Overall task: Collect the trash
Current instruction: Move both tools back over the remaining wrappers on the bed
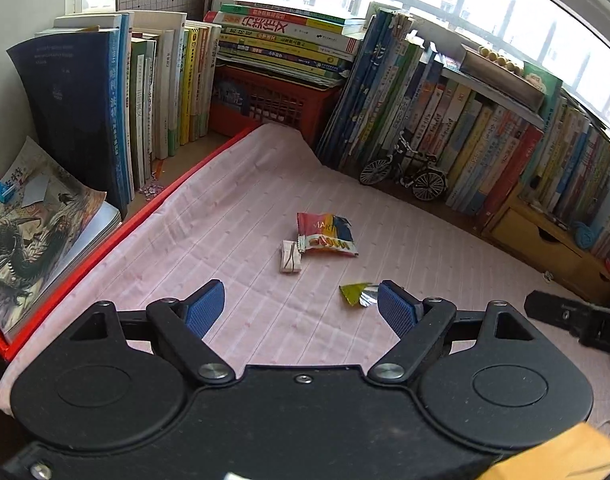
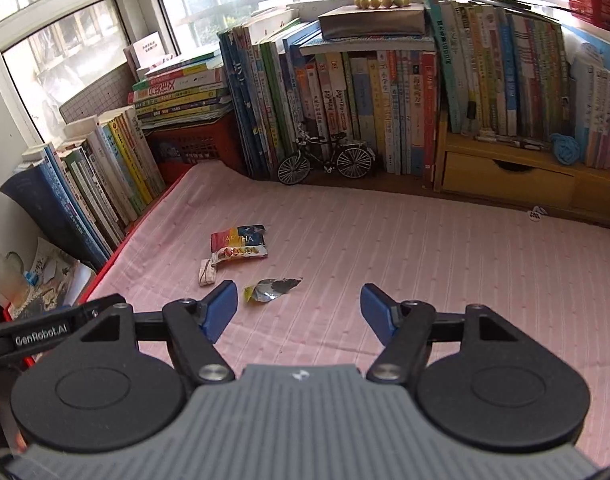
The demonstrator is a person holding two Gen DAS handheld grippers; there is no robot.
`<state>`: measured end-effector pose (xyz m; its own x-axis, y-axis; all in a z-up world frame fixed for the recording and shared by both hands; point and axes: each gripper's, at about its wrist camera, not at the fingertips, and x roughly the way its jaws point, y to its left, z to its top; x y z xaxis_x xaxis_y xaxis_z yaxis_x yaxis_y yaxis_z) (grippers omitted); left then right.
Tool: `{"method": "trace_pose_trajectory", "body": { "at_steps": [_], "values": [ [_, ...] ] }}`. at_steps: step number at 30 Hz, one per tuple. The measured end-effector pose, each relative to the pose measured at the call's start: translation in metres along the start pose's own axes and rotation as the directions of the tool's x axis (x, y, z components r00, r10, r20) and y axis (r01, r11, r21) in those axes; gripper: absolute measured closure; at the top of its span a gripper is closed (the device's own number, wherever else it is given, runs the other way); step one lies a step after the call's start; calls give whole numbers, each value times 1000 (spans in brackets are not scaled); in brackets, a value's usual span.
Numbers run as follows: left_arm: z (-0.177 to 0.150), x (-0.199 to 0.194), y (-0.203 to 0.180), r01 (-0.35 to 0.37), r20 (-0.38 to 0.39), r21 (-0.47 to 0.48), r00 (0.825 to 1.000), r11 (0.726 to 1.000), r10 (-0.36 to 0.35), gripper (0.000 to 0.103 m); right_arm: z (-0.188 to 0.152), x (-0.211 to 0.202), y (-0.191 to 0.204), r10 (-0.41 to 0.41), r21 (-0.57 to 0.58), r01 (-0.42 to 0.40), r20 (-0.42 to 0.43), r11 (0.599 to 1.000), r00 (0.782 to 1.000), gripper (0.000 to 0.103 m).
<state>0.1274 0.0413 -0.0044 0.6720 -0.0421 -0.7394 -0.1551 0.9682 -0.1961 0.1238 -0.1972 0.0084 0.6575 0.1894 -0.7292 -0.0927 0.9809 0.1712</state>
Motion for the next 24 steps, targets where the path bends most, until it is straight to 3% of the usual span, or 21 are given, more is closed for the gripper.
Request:
{"method": "trace_pose_trajectory", "body": {
  "at_steps": [4,9,15,22,24],
  "values": [
    [20,61,-6,-40,-51,-11,998,999,39,21,8,60,3,34,-112,-43,-85,993,996,23],
    [28,123,-7,-98,-120,-13,988,995,96,24,2,115,10,77,-168,-103,-156,980,985,19],
    [44,175,-21,-28,-120,-38,992,999,23,21,-3,157,12,128,-141,-160,-215,977,968,17],
    [52,236,-33,-80,-159,-55,985,995,70,19,0,189,9,127,-113,-154,-217,982,968,16],
    [49,245,-30,-84,-182,-71,981,994,70,25,-1,196,8,125,-107,-153,-230,982,965,16]
  ]
}}
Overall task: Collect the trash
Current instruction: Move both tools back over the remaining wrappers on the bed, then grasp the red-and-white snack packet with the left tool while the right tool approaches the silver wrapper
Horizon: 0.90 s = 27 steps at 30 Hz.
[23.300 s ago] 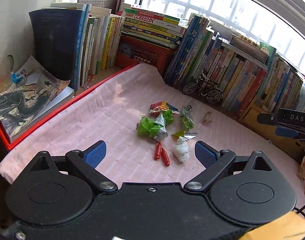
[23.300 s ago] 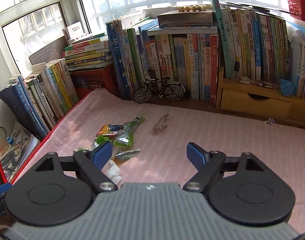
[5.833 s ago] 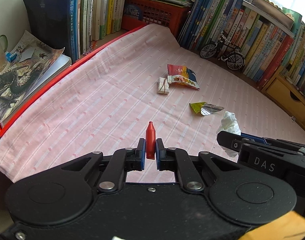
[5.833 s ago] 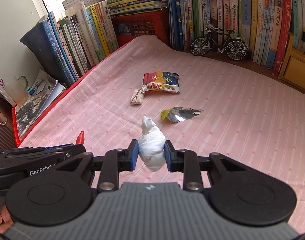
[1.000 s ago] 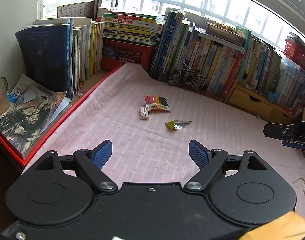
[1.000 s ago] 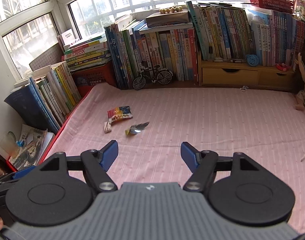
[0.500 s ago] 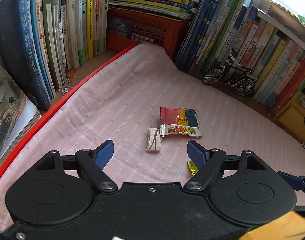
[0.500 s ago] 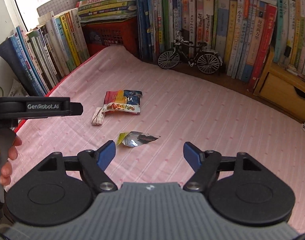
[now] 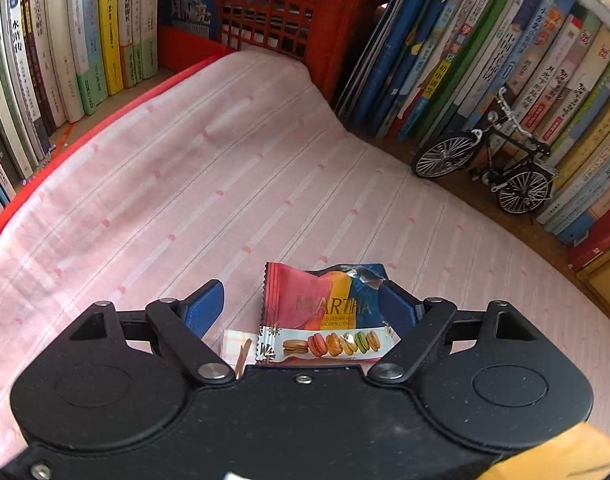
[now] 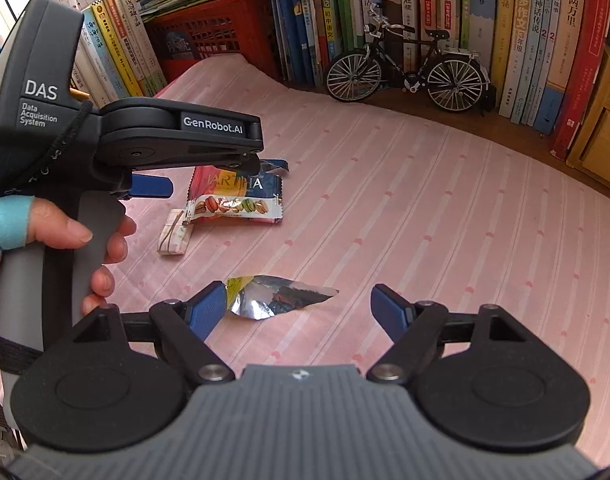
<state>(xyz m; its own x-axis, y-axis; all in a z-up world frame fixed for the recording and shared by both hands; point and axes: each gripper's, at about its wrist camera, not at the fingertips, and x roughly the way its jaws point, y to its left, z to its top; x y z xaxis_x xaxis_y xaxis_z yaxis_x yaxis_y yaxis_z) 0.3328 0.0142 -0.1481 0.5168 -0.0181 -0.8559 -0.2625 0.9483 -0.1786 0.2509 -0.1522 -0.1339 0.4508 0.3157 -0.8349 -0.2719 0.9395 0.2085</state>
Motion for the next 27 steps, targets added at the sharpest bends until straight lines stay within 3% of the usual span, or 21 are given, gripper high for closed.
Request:
{"method": "trace_pose_trajectory", "body": {
  "at_steps": [1,2,5,9,12,17,19,24,27],
  "values": [
    [-1,3,1,10,-5,-8,1000,1000,-10,37,-1,2,-1,2,7,-2,-3,1000,1000,16],
    [-2,4,3,28,-3,-17,1000,999,-28,59,-1,5,-2,8,14,-7,-5,1000,1000,16],
    [-4,-4,7,81,17,-48,997,996,-80,80,-4,11,-3,20,25,-20,-14,1000,1000,16],
    [-8,-36,4,78,83,-23,994,997,-76,82,-6,16,-3,26,32,-25,-24,999,999,16],
    [-20,-55,9,69,108,-55,992,996,-63,80,-6,16,-3,25,33,-24,-15,999,1000,16],
    [-43,-47,14,-59,75,-54,995,997,63,64,-7,15,-3,30,24,-30,-4,999,1000,16],
    [-48,-41,16,-52,74,-63,996,997,56,59,-8,14,-2,29,18,-29,-2,999,1000,16],
    [-45,-33,19,-30,48,-94,998,995,35,59,-11,13,2,20,-18,-20,8,1000,1000,15],
    [-40,-31,20,-9,46,-106,999,994,14,67,-11,13,4,27,-30,-27,8,999,1000,15]
  ]
}}
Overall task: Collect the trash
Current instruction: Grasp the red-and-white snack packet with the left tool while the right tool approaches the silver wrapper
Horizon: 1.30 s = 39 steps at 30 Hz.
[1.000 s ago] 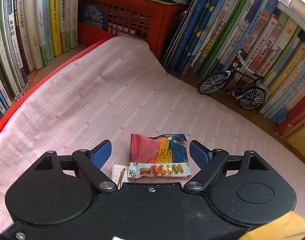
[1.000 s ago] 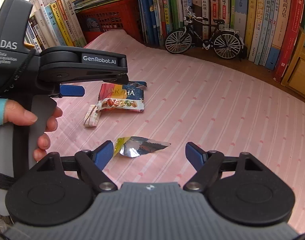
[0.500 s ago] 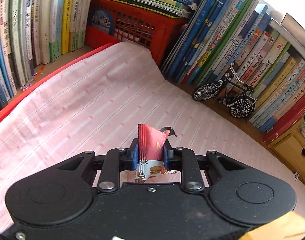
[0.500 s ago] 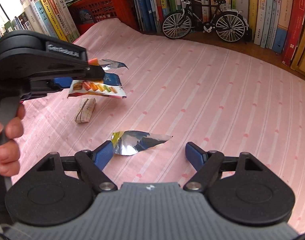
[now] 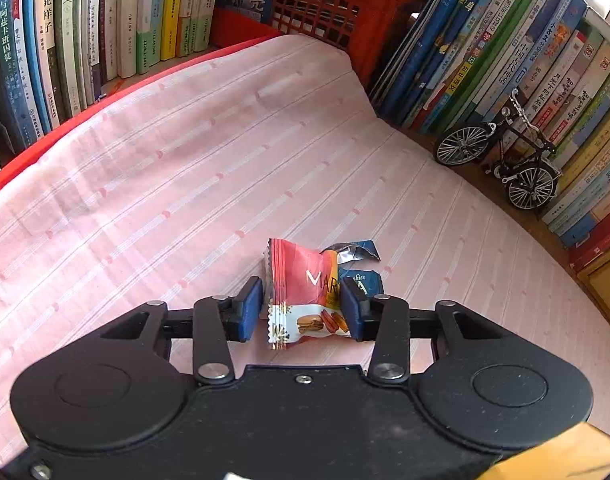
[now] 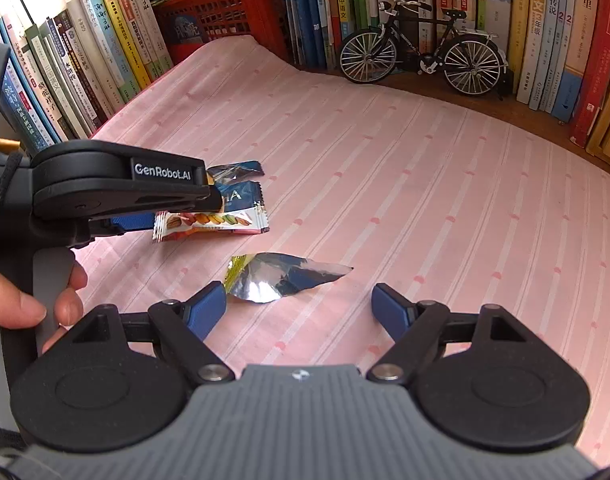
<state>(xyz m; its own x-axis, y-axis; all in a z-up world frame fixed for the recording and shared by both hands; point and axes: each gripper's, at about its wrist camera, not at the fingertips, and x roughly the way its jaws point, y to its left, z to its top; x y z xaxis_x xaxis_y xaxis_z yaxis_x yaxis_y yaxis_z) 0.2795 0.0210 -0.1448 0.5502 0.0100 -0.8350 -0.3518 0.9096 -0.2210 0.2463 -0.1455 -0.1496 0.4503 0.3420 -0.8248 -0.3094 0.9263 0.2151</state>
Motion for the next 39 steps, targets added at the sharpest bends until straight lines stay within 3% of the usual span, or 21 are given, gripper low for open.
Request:
{"method": "trace_pose_trajectory", "body": {
  "at_steps": [2,8,11,13,15,19,25,27,28,31,34,37,39],
  "values": [
    [1,1,-2,7,0,5,1000,1000,-7,74,1,0,2,3,-9,-3,2,1000,1000,15],
    [2,-5,-7,25,20,28,999,999,-26,82,3,6,12,-1,-55,1,3,998,1000,18],
    [3,-9,-8,41,30,31,999,999,-42,85,3,6,15,3,-74,-2,10,997,1000,39],
    [3,-12,-9,43,37,41,998,998,-45,86,3,5,16,7,-74,-6,11,997,1000,63],
    [3,-15,-10,46,45,49,998,998,-48,88,4,4,15,9,-67,-8,11,998,1000,78],
    [2,-20,-17,47,58,78,997,996,-52,90,2,-4,10,13,-33,-12,36,999,999,89],
    [0,-30,-20,64,70,92,995,994,-71,90,0,-20,2,-6,8,5,66,1000,998,88],
    [-1,-34,-20,85,72,92,993,992,-92,89,-1,-25,-2,-15,31,13,78,999,997,79],
    [-2,-35,-20,85,83,88,992,993,-92,83,-2,-27,-4,-21,51,16,89,999,996,66],
    [-2,-31,-19,42,114,67,992,997,-50,65,-2,-27,-7,-17,73,10,88,997,996,48],
    [2,-15,-15,6,90,29,996,1000,-8,58,1,-21,-5,-18,58,13,83,998,996,46],
    [5,7,-11,-27,14,-13,1000,1000,28,61,5,-12,-2,-23,33,21,74,999,997,45],
    [4,12,-9,-23,6,-25,1000,999,23,64,7,-5,1,-24,17,23,61,1000,998,45]
  ]
}}
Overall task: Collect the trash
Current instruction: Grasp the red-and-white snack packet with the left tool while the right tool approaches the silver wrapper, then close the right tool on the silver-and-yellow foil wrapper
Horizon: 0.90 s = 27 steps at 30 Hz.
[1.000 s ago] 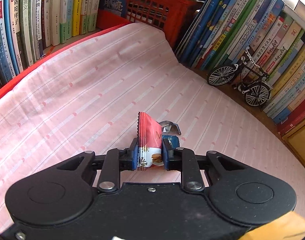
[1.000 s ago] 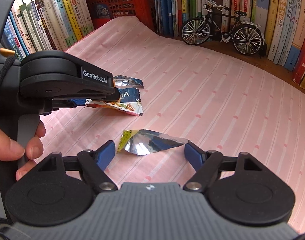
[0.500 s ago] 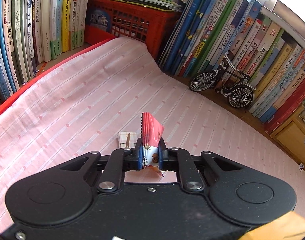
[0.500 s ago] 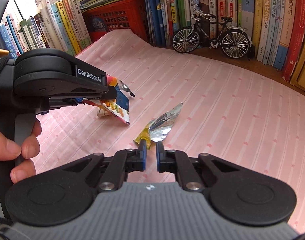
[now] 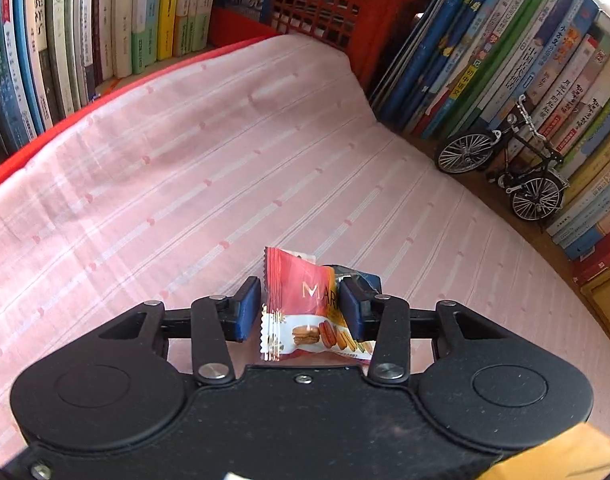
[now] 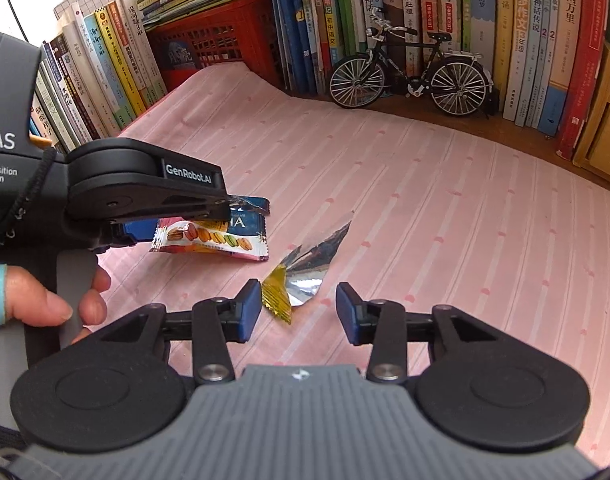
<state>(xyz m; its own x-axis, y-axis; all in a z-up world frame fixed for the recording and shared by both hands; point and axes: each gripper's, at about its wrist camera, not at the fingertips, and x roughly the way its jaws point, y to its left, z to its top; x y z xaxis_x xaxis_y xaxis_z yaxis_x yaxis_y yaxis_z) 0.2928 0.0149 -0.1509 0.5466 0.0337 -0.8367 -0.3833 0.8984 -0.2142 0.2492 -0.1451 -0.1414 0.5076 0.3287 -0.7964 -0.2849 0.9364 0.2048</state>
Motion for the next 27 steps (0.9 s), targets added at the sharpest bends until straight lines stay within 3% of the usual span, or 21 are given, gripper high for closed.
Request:
{"method": "trace_pose_trajectory", "body": {
  "at_steps": [2,4,7,9,27],
  "values": [
    [0,1,-1,13,5,7,1000,1000,-13,78,1,5,3,1,-12,-1,-2,1000,1000,45],
    [-1,0,-1,25,10,8,1000,1000,-25,81,1,10,4,6,-14,-6,-9,1000,1000,48],
    [-3,-4,-4,32,17,34,999,999,-33,83,0,13,4,9,-14,-9,-12,1000,1000,77],
    [-3,-8,-5,36,22,49,999,998,-37,83,-1,12,3,23,-6,-23,-16,1000,1000,87],
    [-20,-80,1,37,86,78,995,996,-44,84,-17,-32,-10,22,78,-22,8,997,1000,93]
  ]
}}
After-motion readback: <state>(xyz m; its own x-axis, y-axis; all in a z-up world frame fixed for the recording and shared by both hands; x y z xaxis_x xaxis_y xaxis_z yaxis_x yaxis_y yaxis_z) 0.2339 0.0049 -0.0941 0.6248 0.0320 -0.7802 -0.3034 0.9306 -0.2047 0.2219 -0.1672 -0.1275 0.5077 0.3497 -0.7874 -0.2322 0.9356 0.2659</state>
